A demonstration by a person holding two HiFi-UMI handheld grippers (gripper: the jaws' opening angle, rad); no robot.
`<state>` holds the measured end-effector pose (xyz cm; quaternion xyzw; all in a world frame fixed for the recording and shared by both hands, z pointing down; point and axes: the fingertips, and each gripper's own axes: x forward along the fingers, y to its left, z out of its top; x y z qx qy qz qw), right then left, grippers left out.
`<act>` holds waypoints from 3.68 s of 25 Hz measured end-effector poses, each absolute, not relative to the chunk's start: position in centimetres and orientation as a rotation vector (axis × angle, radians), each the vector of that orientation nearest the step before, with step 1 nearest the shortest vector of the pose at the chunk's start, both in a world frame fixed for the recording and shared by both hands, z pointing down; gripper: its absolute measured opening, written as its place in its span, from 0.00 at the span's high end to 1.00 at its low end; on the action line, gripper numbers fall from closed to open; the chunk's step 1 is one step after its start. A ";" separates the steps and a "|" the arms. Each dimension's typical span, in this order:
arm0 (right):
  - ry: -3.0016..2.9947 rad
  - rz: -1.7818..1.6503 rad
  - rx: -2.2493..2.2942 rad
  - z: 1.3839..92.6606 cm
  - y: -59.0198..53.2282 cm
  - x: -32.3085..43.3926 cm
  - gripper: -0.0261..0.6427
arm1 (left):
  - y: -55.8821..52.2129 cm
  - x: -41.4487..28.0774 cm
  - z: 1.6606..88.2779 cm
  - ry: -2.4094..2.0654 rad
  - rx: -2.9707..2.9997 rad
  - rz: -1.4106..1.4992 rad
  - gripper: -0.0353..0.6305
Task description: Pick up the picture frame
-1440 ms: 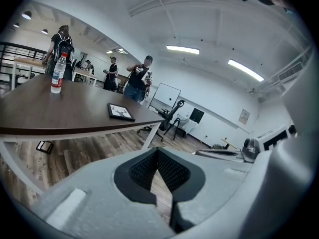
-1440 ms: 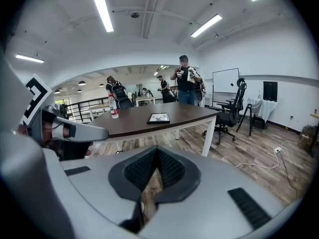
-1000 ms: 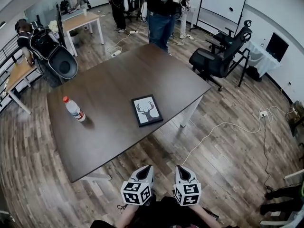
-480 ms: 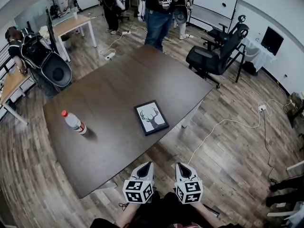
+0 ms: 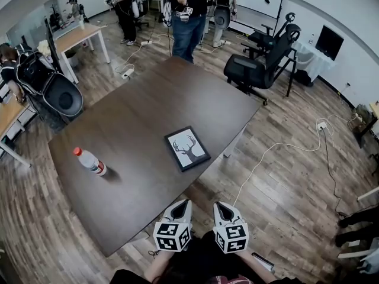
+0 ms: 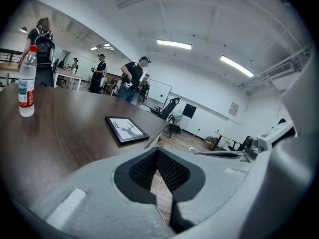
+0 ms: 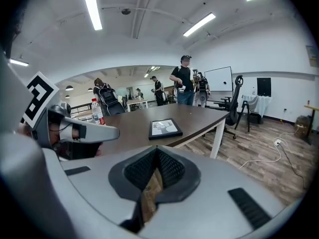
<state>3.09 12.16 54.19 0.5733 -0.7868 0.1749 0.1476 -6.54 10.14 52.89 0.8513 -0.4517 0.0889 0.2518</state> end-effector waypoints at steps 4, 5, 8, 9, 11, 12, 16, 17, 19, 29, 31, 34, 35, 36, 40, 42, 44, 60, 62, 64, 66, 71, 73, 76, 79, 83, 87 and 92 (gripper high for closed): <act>-2.257 0.527 1.690 54.1 12.2 3.3 0.95 | 10.4 -6.4 53.1 -1.202 2.335 0.269 0.93; -2.253 0.535 1.701 54.2 12.1 3.4 0.95 | 10.3 -6.3 53.1 -1.195 2.339 0.270 0.93; -2.229 0.530 1.696 54.7 12.5 3.6 0.95 | 10.1 -6.0 53.2 -1.183 2.338 0.264 0.93; -2.227 0.523 1.687 54.7 12.6 3.4 0.95 | 10.1 -6.0 53.2 -1.181 2.338 0.264 0.93; -2.235 0.522 1.676 54.7 12.5 3.2 0.95 | 10.1 -6.0 53.1 -1.178 2.347 0.270 0.93; -2.240 0.527 1.675 54.7 12.4 3.1 0.95 | 10.1 -5.9 53.1 -1.177 2.356 0.274 0.93; -2.247 0.531 1.662 54.8 11.7 2.9 0.95 | 9.6 -5.9 53.2 -1.183 2.354 0.276 0.93; -2.250 0.529 1.653 54.9 11.4 2.9 0.95 | 9.4 -6.1 53.4 -1.192 2.344 0.273 0.93; -2.259 0.528 1.636 55.3 10.5 2.9 0.95 | 8.6 -6.4 53.6 -1.219 2.331 0.264 0.93; -2.339 0.518 1.529 54.9 3.8 3.3 0.95 | 4.7 -8.4 53.2 -1.394 2.220 0.213 0.93; -2.351 0.521 1.495 55.1 2.6 3.2 0.95 | 3.7 -8.4 53.1 -1.419 2.208 0.203 0.93; -2.372 0.517 1.439 55.3 0.8 3.0 0.95 | 2.1 -8.7 53.1 -1.466 2.170 0.185 0.93; -2.383 0.510 1.423 55.2 0.1 3.0 0.95 | 1.6 -8.7 53.2 -1.478 2.156 0.180 0.93; -2.394 0.503 1.410 55.1 -0.6 3.0 0.95 | 1.1 -8.7 53.2 -1.488 2.145 0.177 0.93; -2.417 0.501 1.377 55.0 -3.5 3.4 0.95 | -1.0 -8.2 53.4 -1.513 2.121 0.174 0.93; -2.426 0.502 1.361 55.1 -4.8 3.6 0.95 | -2.1 -8.0 53.5 -1.528 2.102 0.172 0.93; -2.441 0.501 1.341 55.1 -6.2 3.7 0.95 | -3.4 -7.8 53.6 -1.542 2.084 0.166 0.93; -2.554 0.557 0.966 55.9 -13.9 4.6 0.95 | -10.3 -4.2 54.6 -1.544 1.960 0.098 0.93; -2.555 0.557 0.944 56.0 -14.6 5.0 0.95 | -10.9 -3.6 54.8 -1.560 1.945 0.105 0.93; -2.542 0.557 0.933 56.2 -15.3 5.3 0.95 | -11.3 -3.1 54.8 -1.575 1.936 0.099 0.93; -2.528 0.565 0.933 56.5 -15.8 5.6 0.95 | -11.6 -2.9 54.8 -1.587 1.921 0.080 0.93; -2.517 0.567 0.924 56.9 -16.4 5.6 0.95 | -12.0 -4.1 55.6 -1.651 1.833 0.083 0.93; -2.502 0.576 0.927 57.3 -16.4 5.7 0.95 | -12.1 -4.9 55.9 -1.676 1.797 0.089 0.93; -2.479 0.594 0.950 57.8 -16.8 5.6 0.95 | -12.2 -6.0 56.4 -1.699 1.760 0.107 0.93; -2.449 0.611 0.981 58.3 -17.4 5.7 0.95 | -12.4 -6.7 56.9 -1.711 1.740 0.144 0.93; -2.419 0.615 1.015 58.4 -18.3 5.0 0.95 | -13.2 -8.1 57.3 -1.719 1.709 0.199 0.93; -2.388 0.623 1.029 58.7 -18.9 4.4 0.95 | -14.1 -9.0 57.7 -1.691 1.695 0.234 0.93; -2.331 0.627 1.040 59.3 -19.7 3.5 0.95 | -15.0 -9.9 58.4 -1.655 1.679 0.278 0.93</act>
